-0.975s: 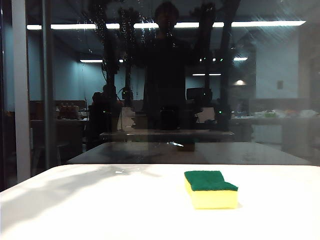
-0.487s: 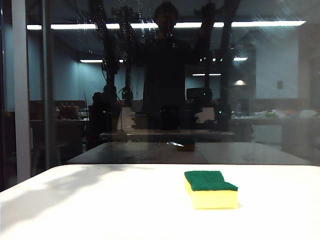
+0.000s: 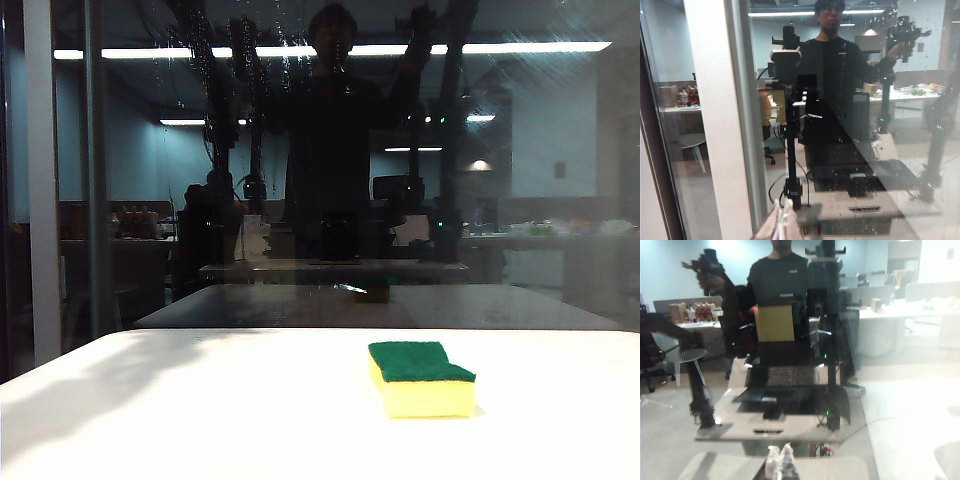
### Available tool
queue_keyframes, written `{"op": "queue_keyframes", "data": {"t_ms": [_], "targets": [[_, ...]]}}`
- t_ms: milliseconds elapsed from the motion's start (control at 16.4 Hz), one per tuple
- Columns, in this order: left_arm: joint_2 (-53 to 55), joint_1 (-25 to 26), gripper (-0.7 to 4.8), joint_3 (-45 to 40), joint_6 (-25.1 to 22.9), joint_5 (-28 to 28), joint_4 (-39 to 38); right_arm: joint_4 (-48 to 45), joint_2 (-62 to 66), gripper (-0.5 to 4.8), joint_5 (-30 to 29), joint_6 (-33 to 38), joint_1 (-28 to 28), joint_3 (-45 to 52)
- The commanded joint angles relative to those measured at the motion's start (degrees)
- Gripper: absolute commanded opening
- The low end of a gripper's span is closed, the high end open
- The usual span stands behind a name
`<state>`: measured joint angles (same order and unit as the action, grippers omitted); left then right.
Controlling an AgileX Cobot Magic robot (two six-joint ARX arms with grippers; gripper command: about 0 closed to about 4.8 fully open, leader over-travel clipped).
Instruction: Reach upward to find where there is water on the glass, pick up the sponge from the table, dry the water, and finally place the sponge back on the table.
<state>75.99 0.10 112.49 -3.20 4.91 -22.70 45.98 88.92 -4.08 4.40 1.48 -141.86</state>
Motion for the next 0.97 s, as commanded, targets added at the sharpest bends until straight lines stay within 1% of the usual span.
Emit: {"op": "queue_keyframes", "data": {"t_ms": [61, 122, 244, 365, 426, 487, 548, 609, 670, 731, 853, 975], "targets": [[-1.01, -0.04, -0.05, 0.33, -0.22, 0.35, 0.52, -0.72, -1.03, -0.02, -0.72, -0.17, 0.0, -0.24], [-1.36, -0.04, -0.05, 0.33, -0.22, 1.44, 0.48, -0.7, -1.33, -0.02, -3.8, -0.17, 0.0, -0.24], [-1.97, -0.04, -0.05, 0.33, -0.2, 7.13, 0.48, -0.7, -1.6, -0.02, -8.07, -0.15, 0.0, -0.24], [-2.58, -0.04, -0.05, 0.33, 0.42, 15.08, 0.46, 0.15, -2.21, -0.02, -13.9, -0.15, 0.0, -0.24], [-2.78, -0.04, -0.05, 0.33, 0.44, 17.55, 0.44, 1.14, -2.54, -0.02, -14.73, -0.15, 0.0, -0.22], [-3.34, -0.04, -0.05, 0.33, 0.46, 21.99, -0.02, 3.21, -3.26, -0.02, -15.34, -0.15, 0.0, -0.24], [-3.76, -0.04, -0.05, 0.33, 0.55, 24.41, -0.46, 4.55, -3.67, -0.02, -15.37, -0.15, 0.0, -0.24], [-3.89, -0.04, -0.05, 0.31, 0.66, 25.55, -0.87, 5.79, -4.31, -0.02, -15.37, -0.17, 0.0, -0.22], [-4.55, -0.07, -0.05, 0.31, 0.63, 28.37, -3.04, 7.69, -5.25, -0.02, -15.39, -0.17, -0.02, -0.22], [-5.31, -0.13, -0.05, 0.28, 0.61, 28.94, -6.08, 9.01, -6.05, -0.02, -15.37, -0.17, -0.02, -0.2], [-6.86, -1.09, -0.04, 0.17, 0.26, 28.3, -11.1, 10.82, -7.52, -0.02, -15.37, -0.2, 0.0, -0.15], [-8.35, -3.82, -0.01, 0.13, 0.11, 26.71, -14.12, 11.61, -8.9, -0.02, -15.15, -0.2, 0.0, -0.15]]}}
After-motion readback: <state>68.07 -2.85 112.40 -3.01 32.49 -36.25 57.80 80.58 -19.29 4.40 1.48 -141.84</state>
